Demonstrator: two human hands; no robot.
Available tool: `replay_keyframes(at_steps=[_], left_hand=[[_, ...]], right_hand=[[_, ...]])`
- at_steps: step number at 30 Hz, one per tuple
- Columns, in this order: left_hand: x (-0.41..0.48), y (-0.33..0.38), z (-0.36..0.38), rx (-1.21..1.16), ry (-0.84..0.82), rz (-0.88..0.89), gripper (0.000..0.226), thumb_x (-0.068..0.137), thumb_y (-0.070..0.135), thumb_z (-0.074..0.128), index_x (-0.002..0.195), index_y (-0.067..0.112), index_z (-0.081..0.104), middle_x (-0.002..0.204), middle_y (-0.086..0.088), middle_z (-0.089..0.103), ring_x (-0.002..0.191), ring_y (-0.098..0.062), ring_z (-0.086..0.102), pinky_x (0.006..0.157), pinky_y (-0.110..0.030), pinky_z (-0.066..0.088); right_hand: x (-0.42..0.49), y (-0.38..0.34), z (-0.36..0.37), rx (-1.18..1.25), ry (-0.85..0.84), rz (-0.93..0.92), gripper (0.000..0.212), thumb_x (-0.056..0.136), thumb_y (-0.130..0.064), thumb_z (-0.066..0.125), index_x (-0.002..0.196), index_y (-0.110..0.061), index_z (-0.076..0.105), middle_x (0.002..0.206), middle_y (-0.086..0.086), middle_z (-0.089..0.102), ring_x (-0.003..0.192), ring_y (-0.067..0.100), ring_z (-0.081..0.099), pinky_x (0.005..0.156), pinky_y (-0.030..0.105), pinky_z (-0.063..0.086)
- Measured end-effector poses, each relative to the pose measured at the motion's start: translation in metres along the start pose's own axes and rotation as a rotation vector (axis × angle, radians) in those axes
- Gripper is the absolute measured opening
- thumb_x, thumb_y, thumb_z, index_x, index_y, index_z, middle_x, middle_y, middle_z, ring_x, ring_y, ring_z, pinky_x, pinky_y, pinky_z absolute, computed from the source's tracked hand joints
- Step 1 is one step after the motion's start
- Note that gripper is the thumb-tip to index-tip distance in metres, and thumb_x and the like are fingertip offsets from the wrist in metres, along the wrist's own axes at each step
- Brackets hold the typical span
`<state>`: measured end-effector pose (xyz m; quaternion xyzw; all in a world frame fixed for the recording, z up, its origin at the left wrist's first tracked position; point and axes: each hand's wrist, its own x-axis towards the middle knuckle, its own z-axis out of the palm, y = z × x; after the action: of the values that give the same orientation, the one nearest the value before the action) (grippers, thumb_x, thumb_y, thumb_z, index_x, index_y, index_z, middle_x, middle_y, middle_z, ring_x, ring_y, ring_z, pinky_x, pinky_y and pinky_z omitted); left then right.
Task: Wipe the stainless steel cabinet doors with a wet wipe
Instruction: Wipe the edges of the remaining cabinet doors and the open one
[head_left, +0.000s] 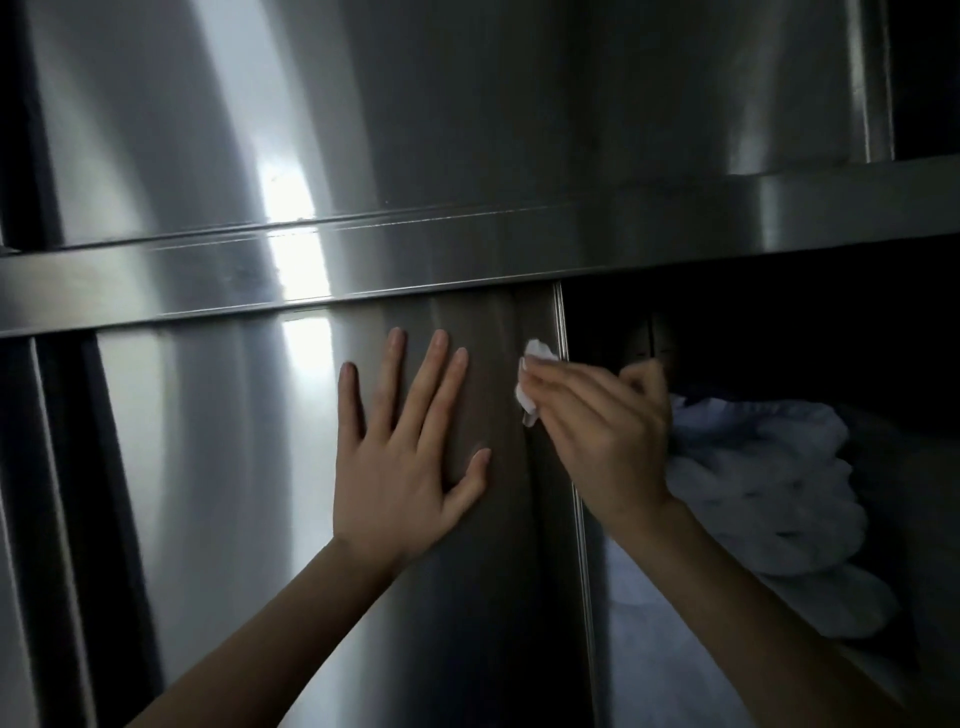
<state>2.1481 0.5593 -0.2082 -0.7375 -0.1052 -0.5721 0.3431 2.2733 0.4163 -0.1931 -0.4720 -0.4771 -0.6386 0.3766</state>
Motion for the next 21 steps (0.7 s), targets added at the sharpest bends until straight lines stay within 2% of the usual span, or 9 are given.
replay_keyframes(at_steps=[5,7,9,11,13,15,17,18,21], left_hand=[[0.000,0.000,-0.002,0.000,-0.019,-0.010,0.070,0.095,0.053,0.036,0.152,0.013,0.030,0.160,-0.007,0.025,0.149,-0.033,0.015,0.117,-0.059,0.013],[0.000,0.000,-0.002,0.001,-0.024,-0.013,0.070,0.095,0.054,0.035,0.152,0.013,0.031,0.160,-0.006,0.025,0.149,-0.032,0.015,0.116,-0.059,0.014],[0.000,0.000,-0.001,-0.005,-0.020,-0.013,0.070,0.095,0.053,0.036,0.152,0.013,0.031,0.160,-0.006,0.025,0.149,-0.032,0.015,0.117,-0.059,0.014],[0.001,0.000,-0.001,-0.010,-0.019,-0.013,0.070,0.095,0.053,0.036,0.152,0.014,0.031,0.160,-0.006,0.025,0.149,-0.032,0.015,0.117,-0.059,0.012],[0.001,0.001,-0.001,-0.005,-0.016,-0.013,0.070,0.094,0.052,0.037,0.152,0.014,0.031,0.160,-0.006,0.025,0.149,-0.032,0.015,0.117,-0.058,0.012],[0.001,0.001,-0.001,-0.011,-0.013,-0.010,0.070,0.094,0.053,0.037,0.152,0.014,0.030,0.160,-0.006,0.026,0.149,-0.033,0.015,0.117,-0.058,0.012],[0.001,0.001,-0.001,-0.017,-0.009,-0.010,0.070,0.094,0.053,0.036,0.152,0.014,0.030,0.160,-0.006,0.026,0.149,-0.033,0.015,0.118,-0.058,0.011],[0.001,0.001,-0.001,-0.015,-0.007,-0.009,0.070,0.094,0.053,0.036,0.152,0.014,0.030,0.160,-0.006,0.026,0.149,-0.033,0.016,0.118,-0.058,0.011],[0.001,0.001,-0.002,-0.005,-0.008,-0.009,0.070,0.094,0.052,0.037,0.152,0.013,0.031,0.160,-0.006,0.026,0.149,-0.033,0.016,0.117,-0.058,0.011]], right_hand=[[0.053,0.006,0.007,-0.021,0.090,0.055,0.019,0.086,-0.006,0.058,0.073,-0.014,0.070,0.081,-0.003,0.073,0.069,0.016,0.066,0.068,0.034,0.031],[0.050,0.001,0.012,-0.011,0.128,0.097,0.018,0.085,-0.004,0.059,0.073,-0.013,0.069,0.084,-0.004,0.073,0.072,0.014,0.067,0.067,0.033,0.032],[0.025,-0.005,0.012,0.013,0.119,0.110,0.021,0.090,-0.007,0.055,0.077,-0.013,0.071,0.095,-0.003,0.073,0.085,0.011,0.068,0.069,0.032,0.033],[0.003,-0.009,0.007,0.018,0.096,0.065,0.029,0.096,-0.011,0.048,0.079,-0.011,0.072,0.101,-0.001,0.072,0.091,0.010,0.068,0.068,0.031,0.034],[0.012,-0.003,0.003,0.025,0.069,0.003,0.031,0.097,-0.011,0.046,0.080,-0.010,0.072,0.099,0.000,0.073,0.088,0.012,0.069,0.067,0.033,0.035],[0.040,0.006,0.006,-0.013,0.069,-0.007,0.027,0.094,-0.009,0.050,0.075,-0.012,0.070,0.083,-0.001,0.072,0.074,0.016,0.067,0.065,0.034,0.032],[0.063,0.009,0.013,-0.115,0.090,0.020,0.027,0.092,-0.011,0.054,0.068,-0.014,0.066,0.062,-0.001,0.063,0.058,0.019,0.059,0.064,0.034,0.029],[0.066,0.008,0.015,-0.130,0.109,0.033,0.027,0.093,-0.012,0.055,0.068,-0.014,0.066,0.061,-0.002,0.062,0.058,0.019,0.059,0.064,0.033,0.029],[0.033,0.002,0.010,-0.045,0.100,0.027,0.019,0.091,-0.006,0.056,0.082,-0.011,0.073,0.091,-0.001,0.074,0.084,0.013,0.069,0.066,0.033,0.031]])
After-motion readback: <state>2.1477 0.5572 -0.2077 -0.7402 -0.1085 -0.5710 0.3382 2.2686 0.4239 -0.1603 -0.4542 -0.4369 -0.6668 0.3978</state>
